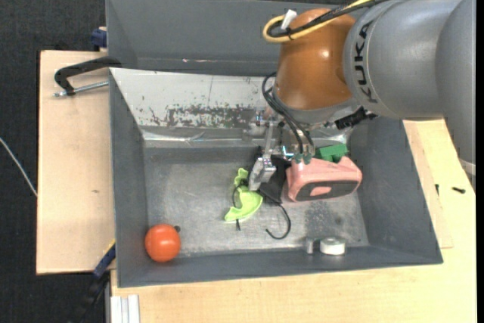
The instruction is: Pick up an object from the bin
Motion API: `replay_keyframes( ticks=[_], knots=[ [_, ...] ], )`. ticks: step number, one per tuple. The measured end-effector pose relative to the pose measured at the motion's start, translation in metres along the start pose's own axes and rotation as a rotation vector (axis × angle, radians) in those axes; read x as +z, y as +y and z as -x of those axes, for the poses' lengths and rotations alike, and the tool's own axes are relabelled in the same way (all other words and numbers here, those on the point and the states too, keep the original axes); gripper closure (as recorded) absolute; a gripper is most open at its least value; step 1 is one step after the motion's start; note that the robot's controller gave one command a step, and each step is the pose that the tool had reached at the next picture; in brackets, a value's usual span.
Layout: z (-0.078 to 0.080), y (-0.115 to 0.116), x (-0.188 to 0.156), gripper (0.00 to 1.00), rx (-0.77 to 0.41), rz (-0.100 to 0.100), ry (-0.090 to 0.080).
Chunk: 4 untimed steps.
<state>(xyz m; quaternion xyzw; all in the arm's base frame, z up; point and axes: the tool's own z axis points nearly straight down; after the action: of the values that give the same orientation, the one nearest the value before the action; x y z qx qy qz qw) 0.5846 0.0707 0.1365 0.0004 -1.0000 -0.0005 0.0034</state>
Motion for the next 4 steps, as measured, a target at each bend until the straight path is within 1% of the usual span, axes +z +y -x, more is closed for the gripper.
replay_keyframes(
  ticks=[1, 2, 3, 4],
  knots=[
    [0.001, 0.000, -0.004, 0.00, 0.001, 0.000, -0.007],
    [-0.038, -0.070, 0.058, 1.00, -0.064, -0.001, -0.015],
    [-0.039, -0.069, 0.060, 0.00, -0.065, 0.000, -0.009],
    [-0.039, -0.069, 0.060, 0.00, -0.064, 0.000, -0.010]
  ],
)
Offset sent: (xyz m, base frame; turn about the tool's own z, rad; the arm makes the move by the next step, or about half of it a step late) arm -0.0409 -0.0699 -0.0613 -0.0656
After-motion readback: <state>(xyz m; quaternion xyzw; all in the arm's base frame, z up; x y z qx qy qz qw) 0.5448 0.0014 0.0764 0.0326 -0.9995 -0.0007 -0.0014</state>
